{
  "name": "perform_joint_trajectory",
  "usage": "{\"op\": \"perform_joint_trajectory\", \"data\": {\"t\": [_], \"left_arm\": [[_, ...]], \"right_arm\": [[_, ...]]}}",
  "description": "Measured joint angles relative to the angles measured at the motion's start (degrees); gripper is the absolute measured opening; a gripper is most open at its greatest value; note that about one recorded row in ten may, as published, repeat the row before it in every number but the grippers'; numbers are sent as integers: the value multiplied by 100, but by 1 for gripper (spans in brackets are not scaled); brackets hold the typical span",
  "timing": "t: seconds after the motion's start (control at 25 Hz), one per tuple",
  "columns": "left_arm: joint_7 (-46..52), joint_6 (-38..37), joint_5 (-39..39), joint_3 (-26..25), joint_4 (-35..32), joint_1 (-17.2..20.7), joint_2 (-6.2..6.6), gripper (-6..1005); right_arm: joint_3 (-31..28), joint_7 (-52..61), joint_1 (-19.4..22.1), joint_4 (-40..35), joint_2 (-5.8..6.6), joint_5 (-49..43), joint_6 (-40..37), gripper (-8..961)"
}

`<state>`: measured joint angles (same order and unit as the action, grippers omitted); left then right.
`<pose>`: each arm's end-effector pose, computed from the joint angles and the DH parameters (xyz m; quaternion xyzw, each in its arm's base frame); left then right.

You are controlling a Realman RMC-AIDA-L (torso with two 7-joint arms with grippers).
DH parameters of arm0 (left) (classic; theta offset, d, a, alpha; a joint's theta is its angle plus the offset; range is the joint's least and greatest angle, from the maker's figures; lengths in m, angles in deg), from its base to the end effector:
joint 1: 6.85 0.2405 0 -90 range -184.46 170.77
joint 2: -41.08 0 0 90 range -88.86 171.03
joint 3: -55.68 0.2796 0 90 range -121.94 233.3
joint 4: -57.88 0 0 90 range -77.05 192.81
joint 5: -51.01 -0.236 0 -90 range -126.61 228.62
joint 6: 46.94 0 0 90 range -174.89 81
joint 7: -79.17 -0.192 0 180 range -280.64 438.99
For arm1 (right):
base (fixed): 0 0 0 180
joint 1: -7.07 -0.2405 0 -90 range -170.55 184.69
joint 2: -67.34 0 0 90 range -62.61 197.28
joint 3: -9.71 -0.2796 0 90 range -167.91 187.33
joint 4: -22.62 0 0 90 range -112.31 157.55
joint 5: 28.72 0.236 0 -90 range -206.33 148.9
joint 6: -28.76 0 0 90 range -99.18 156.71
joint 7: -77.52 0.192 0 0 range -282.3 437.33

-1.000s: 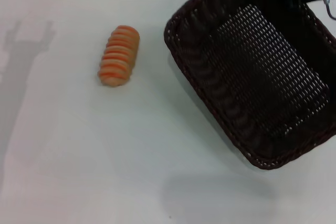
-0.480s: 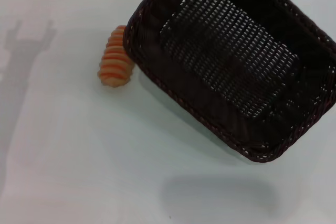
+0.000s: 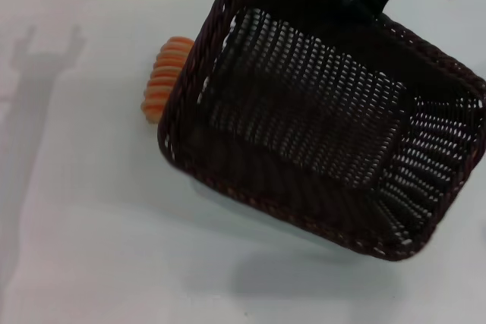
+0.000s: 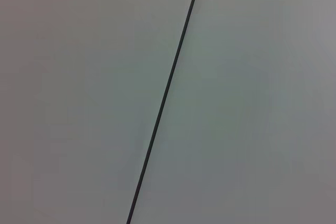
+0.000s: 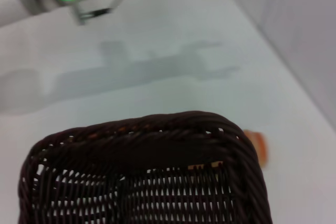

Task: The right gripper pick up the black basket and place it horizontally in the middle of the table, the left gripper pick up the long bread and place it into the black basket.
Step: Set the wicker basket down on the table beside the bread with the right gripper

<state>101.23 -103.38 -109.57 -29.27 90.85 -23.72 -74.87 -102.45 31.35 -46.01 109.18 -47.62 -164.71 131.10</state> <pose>-0.3358 0.4323 0.0514 -0.5908 -0.2697 -0.4322 0.6256 0.0418 0.4250 0.0151 -0.9841 0.0742 -0.0786 0.1411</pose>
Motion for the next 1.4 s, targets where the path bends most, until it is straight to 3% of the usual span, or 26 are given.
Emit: {"op": "perform_joint_trajectory", "data": {"t": [0.08, 0.36, 0.68, 0.96, 1.4], "left_arm": [[-163, 110, -1, -48, 83, 8, -79, 860], [-354, 193, 1, -165, 129, 9, -182, 860], [-356, 194, 42, -185, 131, 9, -190, 860], [-360, 194, 44, -257, 139, -31, -201, 860], [-366, 134, 11, -277, 198, -10, -209, 860]], "right_arm": [[-10, -132, -191, -43, 122, 188, 397, 175], [400, -329, -426, -298, 311, 177, 540, 176], [1272, -369, -529, -371, 323, 223, 581, 176], [1481, -215, -669, -555, 326, 175, 581, 176], [1652, 6, -858, -744, 151, -380, 511, 173]]}}
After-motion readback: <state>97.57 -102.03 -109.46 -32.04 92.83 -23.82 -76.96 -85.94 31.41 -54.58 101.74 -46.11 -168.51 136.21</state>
